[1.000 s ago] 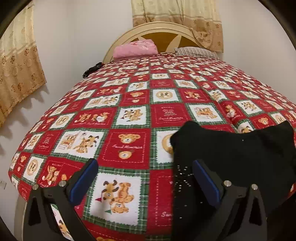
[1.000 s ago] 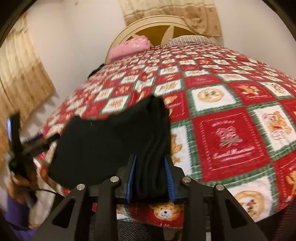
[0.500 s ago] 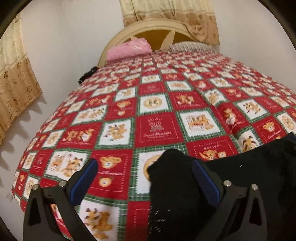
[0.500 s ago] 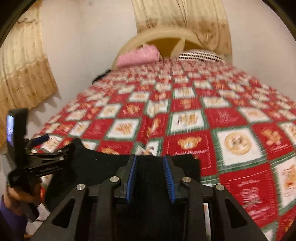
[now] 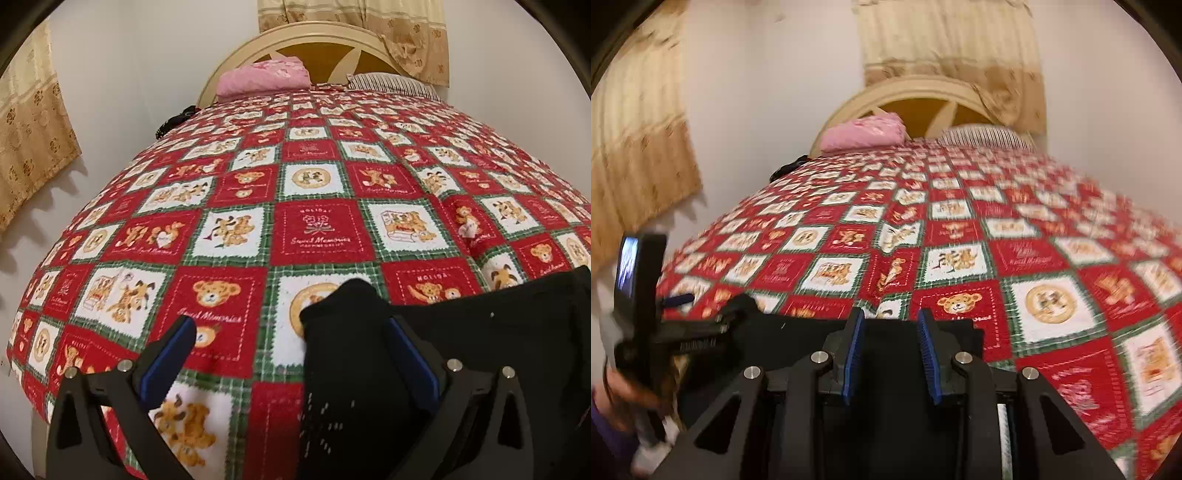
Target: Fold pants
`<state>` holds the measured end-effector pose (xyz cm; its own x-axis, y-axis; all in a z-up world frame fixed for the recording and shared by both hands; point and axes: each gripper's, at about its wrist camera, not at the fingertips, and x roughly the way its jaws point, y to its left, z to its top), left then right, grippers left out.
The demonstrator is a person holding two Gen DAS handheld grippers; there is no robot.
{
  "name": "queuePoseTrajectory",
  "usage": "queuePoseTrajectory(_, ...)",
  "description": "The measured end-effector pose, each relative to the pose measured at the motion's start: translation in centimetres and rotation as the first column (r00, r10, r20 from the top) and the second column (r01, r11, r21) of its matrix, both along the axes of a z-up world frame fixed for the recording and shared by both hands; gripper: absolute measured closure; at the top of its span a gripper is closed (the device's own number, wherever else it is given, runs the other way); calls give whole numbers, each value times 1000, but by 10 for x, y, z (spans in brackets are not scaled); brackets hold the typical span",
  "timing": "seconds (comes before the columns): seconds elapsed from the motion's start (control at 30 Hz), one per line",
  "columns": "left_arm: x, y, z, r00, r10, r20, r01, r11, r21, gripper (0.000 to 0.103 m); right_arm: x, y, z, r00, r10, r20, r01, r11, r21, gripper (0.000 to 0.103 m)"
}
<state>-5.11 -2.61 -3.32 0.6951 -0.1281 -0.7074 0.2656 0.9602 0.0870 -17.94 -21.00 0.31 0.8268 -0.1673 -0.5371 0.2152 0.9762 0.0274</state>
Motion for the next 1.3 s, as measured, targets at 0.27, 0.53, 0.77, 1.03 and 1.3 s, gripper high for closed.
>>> queuePoseTrajectory(0.27, -24, 8, -1, 1000, 28, 10, -28, 1000, -6, 0, -39, 13, -23, 995, 36, -97, -39, 999, -32, 71)
queuePoseTrajectory(0.53, -42, 9, -14, 999, 34, -1, -34, 999, -12, 0, -42, 19, -42, 993, 15, -113, -24, 996, -81, 66)
queuePoseTrajectory(0.77, -55, 16, -20, 1000, 18, -15, -18, 999, -45, 0, -42, 15, -41, 995, 20, -100, -23, 999, -35, 63)
queuePoseTrajectory(1.03, -66, 66, 4, 999, -38, -38, 34, 994, -108, 0, -49, 30, -21, 995, 97, -38, -97, 995, -12, 63)
queuePoseTrajectory(1.3, -62, 125, 8, 989, 138, 44, -139, 990, 13, 0, -19, 134, -28, 875, 477, -86, -484, 870, -93, 63)
